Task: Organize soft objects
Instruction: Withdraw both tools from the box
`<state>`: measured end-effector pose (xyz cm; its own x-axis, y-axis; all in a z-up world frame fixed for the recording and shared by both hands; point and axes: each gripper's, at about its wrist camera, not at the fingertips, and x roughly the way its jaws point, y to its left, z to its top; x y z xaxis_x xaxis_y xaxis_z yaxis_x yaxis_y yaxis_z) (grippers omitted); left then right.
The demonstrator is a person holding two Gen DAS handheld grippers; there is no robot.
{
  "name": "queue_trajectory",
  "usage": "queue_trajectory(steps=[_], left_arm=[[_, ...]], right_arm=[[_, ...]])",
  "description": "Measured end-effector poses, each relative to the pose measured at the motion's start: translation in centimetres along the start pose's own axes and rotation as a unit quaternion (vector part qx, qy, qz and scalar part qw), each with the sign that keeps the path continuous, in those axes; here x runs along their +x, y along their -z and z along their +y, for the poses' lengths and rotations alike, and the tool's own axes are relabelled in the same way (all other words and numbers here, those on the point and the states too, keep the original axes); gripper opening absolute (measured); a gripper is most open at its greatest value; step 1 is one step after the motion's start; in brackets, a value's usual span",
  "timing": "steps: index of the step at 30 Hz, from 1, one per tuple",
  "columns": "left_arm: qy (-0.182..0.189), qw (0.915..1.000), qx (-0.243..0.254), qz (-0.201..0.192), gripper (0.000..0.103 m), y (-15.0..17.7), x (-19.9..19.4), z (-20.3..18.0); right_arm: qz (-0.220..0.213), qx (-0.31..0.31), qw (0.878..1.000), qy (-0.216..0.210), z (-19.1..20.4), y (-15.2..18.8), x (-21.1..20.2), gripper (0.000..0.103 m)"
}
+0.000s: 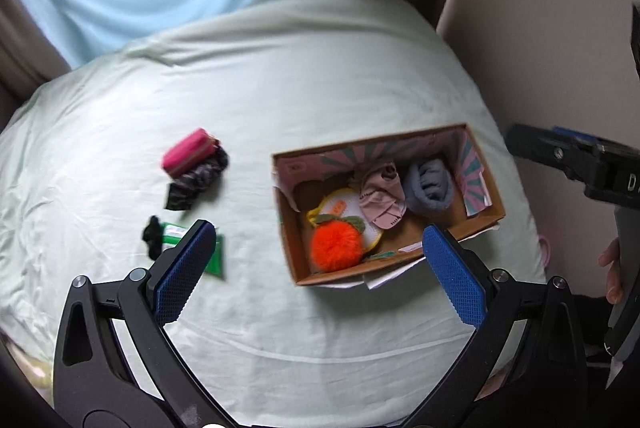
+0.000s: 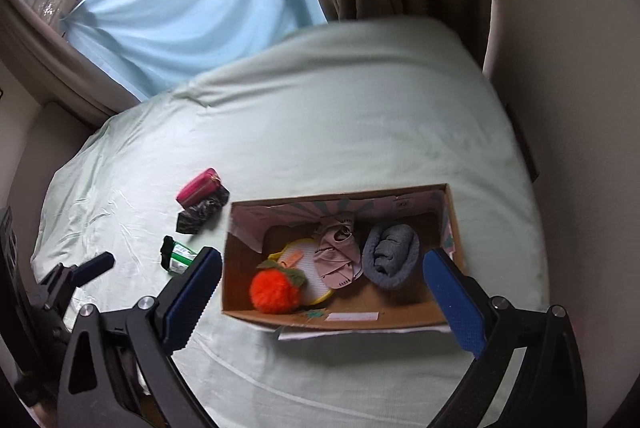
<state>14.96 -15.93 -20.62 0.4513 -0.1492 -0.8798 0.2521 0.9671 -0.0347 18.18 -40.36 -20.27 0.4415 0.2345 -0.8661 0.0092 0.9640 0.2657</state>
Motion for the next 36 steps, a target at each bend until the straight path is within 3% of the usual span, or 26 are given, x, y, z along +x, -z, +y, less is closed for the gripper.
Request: queue_trajectory(steps=[8, 18, 26, 36], left_arm=[[-0.014, 0.9980, -0.021, -0.058, 0.103, 2.9, -8.5, 6.3], [-0.039, 0.9915, -0.068, -0.104, 0.103, 7.1, -15.4, 16.9], [-0.028, 0.9920, -0.083, -0.091, 0.103, 9.7, -15.2, 24.0], [0.003, 0.9956, -0.065, -0.067, 0.103, 9.6, -11.8, 29.9]], right_arm=[[-0.054, -0.006, 0.998, 0.023, 6.2, 3.0, -8.0, 0.100], [-0.089, -0.027, 0.995, 0.018, 15.6, 7.1, -11.4, 0.100], [-0.106, -0.038, 0.993, 0.027, 21.7, 8.6, -10.1, 0.100], [-0.108, -0.027, 0.993, 0.030, 26.8, 7.6, -6.4, 0.100]])
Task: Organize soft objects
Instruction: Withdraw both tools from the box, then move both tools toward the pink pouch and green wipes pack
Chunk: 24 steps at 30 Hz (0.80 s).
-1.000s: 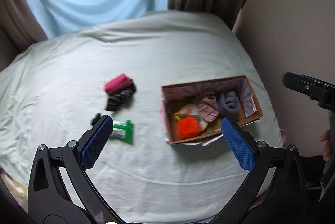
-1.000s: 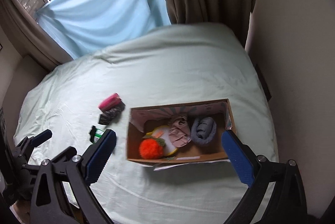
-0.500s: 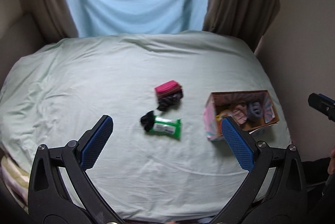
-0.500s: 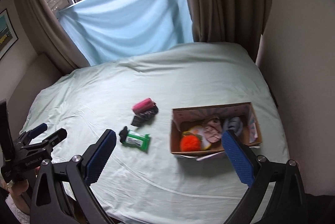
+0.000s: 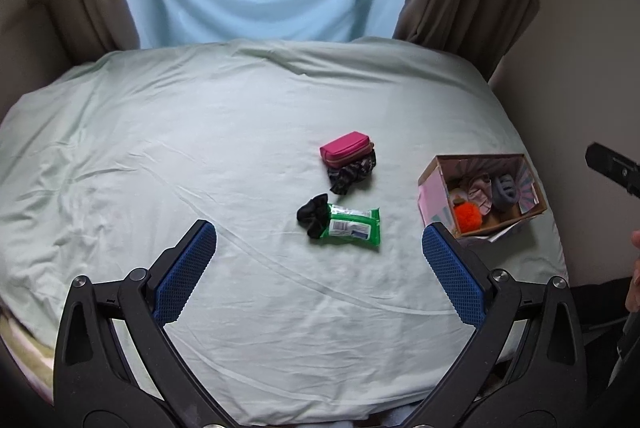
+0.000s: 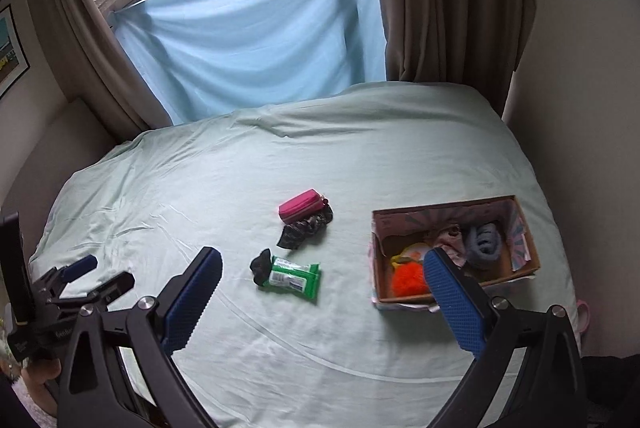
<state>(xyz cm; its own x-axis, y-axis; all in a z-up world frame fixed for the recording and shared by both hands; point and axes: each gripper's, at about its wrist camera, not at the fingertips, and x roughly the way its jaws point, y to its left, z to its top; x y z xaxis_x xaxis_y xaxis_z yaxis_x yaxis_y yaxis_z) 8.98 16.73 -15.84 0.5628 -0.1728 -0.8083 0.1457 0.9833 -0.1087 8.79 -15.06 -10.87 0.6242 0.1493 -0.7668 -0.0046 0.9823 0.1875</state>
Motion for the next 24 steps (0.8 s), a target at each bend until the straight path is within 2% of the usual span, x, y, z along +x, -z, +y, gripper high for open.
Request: queue_trajectory(steps=[7, 14, 24], left_arm=[[0.020, 0.9993, 0.005, 0.031, 0.103, -1.4, 4.9, 2.4], [0.031, 0.9976, 0.000, 0.062, 0.103, -2.5, 11.1, 3.0], [0.028, 0.9904, -0.031, 0.132, 0.101, -2.1, 22.4, 3.5]], right_arm=[[0.013, 0.001, 1.000, -0.015, 2.7, -2.1, 4.8, 0.100], [0.043, -0.006, 0.999, -0.033, 4.1, -3.9, 11.5, 0.100], [0.096, -0.096, 0.989, -0.053, 5.4, -5.7, 24.4, 0.100]])
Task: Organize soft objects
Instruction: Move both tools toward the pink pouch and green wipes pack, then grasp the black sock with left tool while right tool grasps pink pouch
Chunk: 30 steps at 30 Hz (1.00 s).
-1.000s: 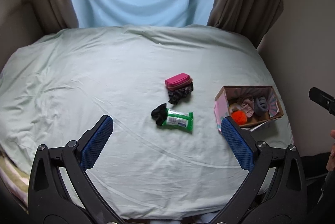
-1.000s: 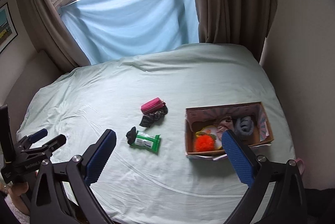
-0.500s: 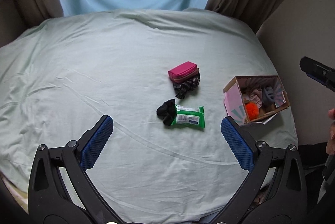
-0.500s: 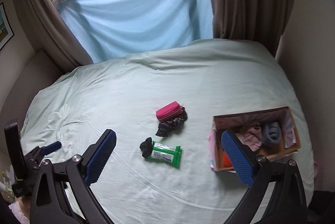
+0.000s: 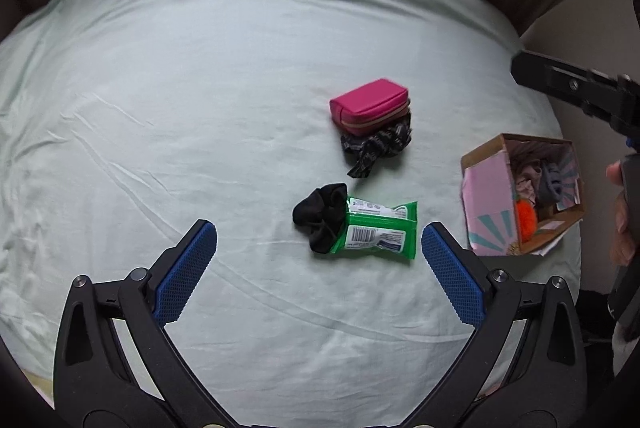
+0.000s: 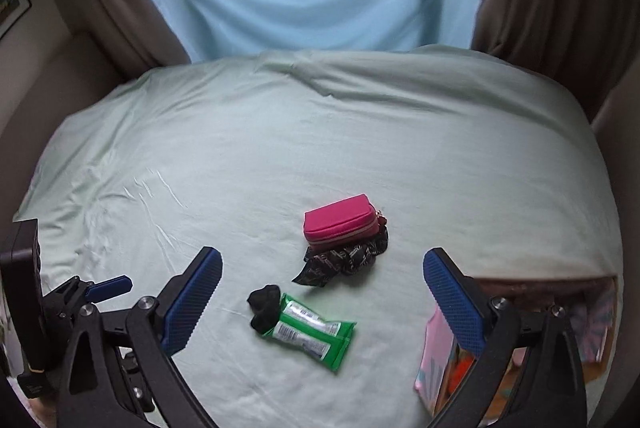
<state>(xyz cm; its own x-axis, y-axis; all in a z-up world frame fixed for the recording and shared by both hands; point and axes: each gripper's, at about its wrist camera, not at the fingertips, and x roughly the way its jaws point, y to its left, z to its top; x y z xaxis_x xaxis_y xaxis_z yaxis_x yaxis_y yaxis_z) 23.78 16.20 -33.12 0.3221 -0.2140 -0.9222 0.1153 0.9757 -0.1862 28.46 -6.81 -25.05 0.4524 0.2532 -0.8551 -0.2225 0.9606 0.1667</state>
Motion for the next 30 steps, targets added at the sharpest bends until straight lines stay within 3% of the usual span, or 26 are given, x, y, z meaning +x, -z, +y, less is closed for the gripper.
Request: queue_trajectory(steps=[8, 14, 21, 25, 30], left_arm=[[0.005, 0.9980, -0.037, 0.051, 0.094, -0.3, 7.8, 0.6], [0.009, 0.9949, -0.062, 0.079, 0.092, -0.3, 11.9, 1.0], [0.009, 0.9908, -0.078, 0.110, 0.083, 0.5, 15.4, 0.7], [0.014, 0.9874, -0.093, 0.128, 0.070, 0.9, 17.1, 0.8], [0.026, 0.9833, -0.123, 0.132, 0.067, 1.0, 18.0, 1.4]], right_arm=[[0.072, -0.082, 0.994, 0.004, -1.0, -2.1, 10.7, 0.100], [0.122, -0.182, 0.976, 0.008, -1.1, -1.9, 16.4, 0.100], [0.162, -0.251, 0.954, -0.004, -0.3, -0.8, 21.1, 0.100], [0.174, -0.289, 0.941, 0.003, 0.5, -0.2, 23.5, 0.100], [0.182, -0.323, 0.929, 0.005, 1.2, -0.2, 25.3, 0.100]])
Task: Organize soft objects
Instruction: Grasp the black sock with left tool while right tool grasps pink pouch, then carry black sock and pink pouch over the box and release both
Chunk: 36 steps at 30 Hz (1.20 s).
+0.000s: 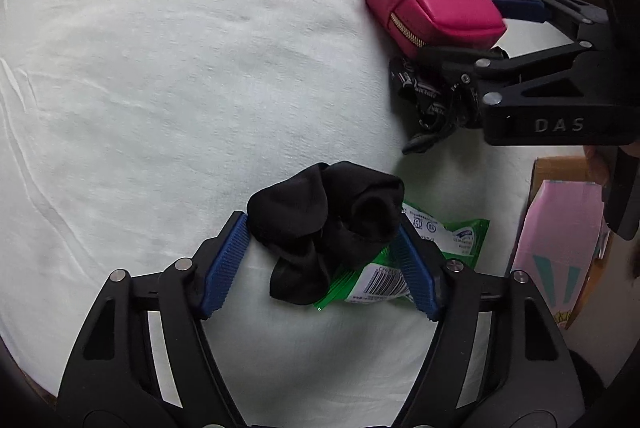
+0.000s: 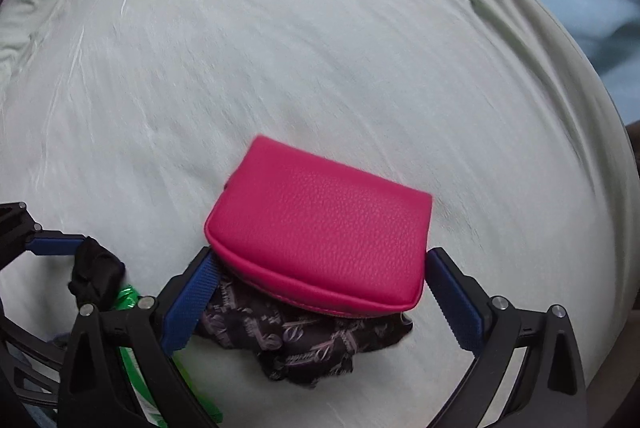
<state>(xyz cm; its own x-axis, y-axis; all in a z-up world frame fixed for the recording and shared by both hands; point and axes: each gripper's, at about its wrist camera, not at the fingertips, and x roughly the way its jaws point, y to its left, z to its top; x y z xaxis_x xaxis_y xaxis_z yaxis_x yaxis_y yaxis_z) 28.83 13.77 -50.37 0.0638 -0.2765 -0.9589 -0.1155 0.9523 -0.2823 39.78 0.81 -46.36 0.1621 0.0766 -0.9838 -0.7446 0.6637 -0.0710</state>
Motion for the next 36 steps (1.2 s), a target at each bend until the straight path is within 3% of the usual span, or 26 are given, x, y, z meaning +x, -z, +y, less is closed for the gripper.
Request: queue_trajectory(steps=[2, 7, 12, 20, 23, 29, 36], left_arm=[[0.002, 1.0000, -0.005, 0.000, 0.055, -0.2, 0.1, 0.1], [0.007, 0.9999, -0.008, 0.003, 0.029, -0.5, 0.1, 0.3], [0.011, 0.9998, -0.013, 0.005, 0.028, -0.6, 0.1, 0.7], [0.011, 0.9999, -0.010, 0.004, 0.026, -0.8, 0.0, 1.0], [0.010, 0.9999, -0.006, 0.003, 0.023, -0.8, -0.2, 1.2], [0.019, 0.9998, -0.005, -0.007, 0.018, -0.8, -1.2, 1.3], [0.029, 0.9990, -0.004, -0.033, 0.017, -1.5, -4.2, 1.6]], right_arm=[[0.014, 0.002, 1.000, 0.000, -0.2, -0.2, 1.0, 0.101], [-0.005, 0.037, 0.999, -0.018, -1.3, -0.9, 1.0, 0.102], [0.002, 0.073, 0.997, -0.024, -2.1, -2.8, 1.4, 0.103], [0.010, 0.146, 0.985, -0.086, -5.2, -4.9, 3.0, 0.103], [0.002, 0.151, 0.985, -0.083, -5.9, -6.1, 3.2, 0.101], [-0.023, 0.151, 0.985, -0.075, -6.3, -5.8, 2.3, 0.092], [-0.065, 0.167, 0.980, -0.085, -6.3, -3.9, 0.1, 0.091]])
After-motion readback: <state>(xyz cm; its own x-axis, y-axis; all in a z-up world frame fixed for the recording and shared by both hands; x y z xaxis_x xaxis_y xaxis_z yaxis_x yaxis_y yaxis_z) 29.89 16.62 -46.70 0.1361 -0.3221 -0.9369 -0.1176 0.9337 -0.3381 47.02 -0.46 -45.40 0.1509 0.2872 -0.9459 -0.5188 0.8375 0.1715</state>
